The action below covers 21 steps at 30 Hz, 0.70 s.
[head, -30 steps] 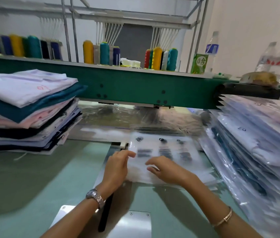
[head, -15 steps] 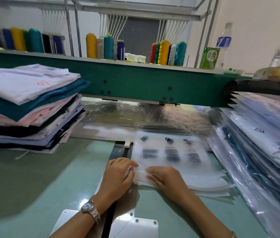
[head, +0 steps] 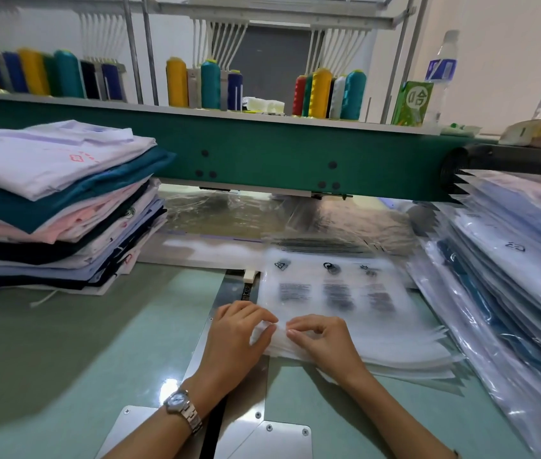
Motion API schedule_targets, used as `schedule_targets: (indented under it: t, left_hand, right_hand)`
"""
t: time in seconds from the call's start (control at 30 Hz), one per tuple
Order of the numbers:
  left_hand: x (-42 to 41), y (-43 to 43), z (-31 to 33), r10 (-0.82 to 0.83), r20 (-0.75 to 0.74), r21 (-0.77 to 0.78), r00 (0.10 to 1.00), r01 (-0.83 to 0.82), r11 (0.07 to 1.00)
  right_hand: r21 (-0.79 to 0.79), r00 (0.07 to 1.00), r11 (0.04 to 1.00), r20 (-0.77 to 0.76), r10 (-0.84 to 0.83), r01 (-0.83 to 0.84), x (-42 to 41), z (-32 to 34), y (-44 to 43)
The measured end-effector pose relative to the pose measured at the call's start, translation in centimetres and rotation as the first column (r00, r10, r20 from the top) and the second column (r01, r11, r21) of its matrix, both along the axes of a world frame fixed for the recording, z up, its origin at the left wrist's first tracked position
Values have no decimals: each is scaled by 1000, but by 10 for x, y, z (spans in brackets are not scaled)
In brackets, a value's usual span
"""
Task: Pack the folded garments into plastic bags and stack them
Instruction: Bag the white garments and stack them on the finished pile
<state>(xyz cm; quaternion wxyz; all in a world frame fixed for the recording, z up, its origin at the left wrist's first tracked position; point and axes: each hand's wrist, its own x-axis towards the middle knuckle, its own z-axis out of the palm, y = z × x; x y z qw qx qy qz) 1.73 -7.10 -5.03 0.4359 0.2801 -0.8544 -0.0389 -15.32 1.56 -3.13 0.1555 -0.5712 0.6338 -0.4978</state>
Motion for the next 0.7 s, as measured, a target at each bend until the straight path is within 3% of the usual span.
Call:
schedule_targets:
  t: [0.1, 0.17, 0.27, 0.37, 0.53, 0.7]
  left_hand:
    - [1, 1, 0, 1, 6, 8, 1000, -1, 1000]
    - [0, 2, 1, 8, 15, 12, 1000, -9, 1000]
    - [-1, 3, 2, 17, -2, 17, 1000, -17, 1000]
    - [0, 0, 4, 2, -4, -10, 1000, -2, 1000]
    - [2, 0, 11, -19, 52, -135, 998, 26, 990]
    - [8, -4, 19, -31, 106, -271, 994, 59, 961]
  right_hand:
    - [40, 993, 999, 114, -12, 7, 0, 2, -3]
    - [33, 993, 998, 105, -48, 45, 2, 2, -4]
    - [-91, 995, 992, -28, -95, 92, 7, 1, -3]
    - [-184, 959, 981, -261, -111, 64, 10, 1, 0]
    - [-198, 820, 980, -564, -97, -20, 16, 3, 4]
    - [-281, 677, 959, -711, -191, -25, 15, 13, 3]
